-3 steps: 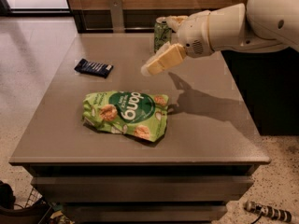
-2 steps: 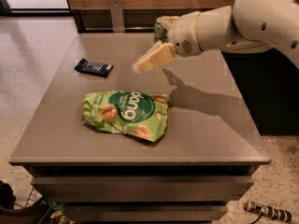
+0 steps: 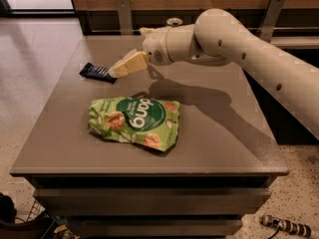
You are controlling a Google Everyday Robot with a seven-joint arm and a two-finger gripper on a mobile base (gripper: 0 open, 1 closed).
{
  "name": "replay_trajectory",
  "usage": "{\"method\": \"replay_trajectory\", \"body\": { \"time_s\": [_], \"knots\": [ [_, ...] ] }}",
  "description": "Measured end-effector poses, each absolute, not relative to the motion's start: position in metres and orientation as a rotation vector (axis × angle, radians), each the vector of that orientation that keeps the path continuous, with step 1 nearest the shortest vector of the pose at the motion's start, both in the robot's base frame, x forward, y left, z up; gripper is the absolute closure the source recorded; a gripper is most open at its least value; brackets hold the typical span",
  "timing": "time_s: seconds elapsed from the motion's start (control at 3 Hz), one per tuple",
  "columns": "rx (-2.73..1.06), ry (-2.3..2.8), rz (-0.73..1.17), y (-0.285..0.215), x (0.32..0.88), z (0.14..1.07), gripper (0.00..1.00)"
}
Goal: Pick rxbar blueberry
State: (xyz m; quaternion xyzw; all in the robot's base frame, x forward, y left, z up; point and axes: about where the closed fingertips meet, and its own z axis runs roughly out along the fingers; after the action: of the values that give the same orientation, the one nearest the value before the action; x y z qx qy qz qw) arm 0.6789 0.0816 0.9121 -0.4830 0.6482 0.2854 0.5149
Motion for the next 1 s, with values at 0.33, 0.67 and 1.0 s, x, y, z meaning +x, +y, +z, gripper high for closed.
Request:
{"method": "replay_trajectory", "body": {
  "time_s": [0.33,0.67,1.0],
  "knots": [
    [-1.168,1.535,0.741,0.107,0.689,0.890,0.00],
    [-1.178,1.515,0.787,0.124,0.700,0.866,0.00],
    [-1.184,1.503,0.825,0.137,0.710,0.847,0.00]
  ]
}}
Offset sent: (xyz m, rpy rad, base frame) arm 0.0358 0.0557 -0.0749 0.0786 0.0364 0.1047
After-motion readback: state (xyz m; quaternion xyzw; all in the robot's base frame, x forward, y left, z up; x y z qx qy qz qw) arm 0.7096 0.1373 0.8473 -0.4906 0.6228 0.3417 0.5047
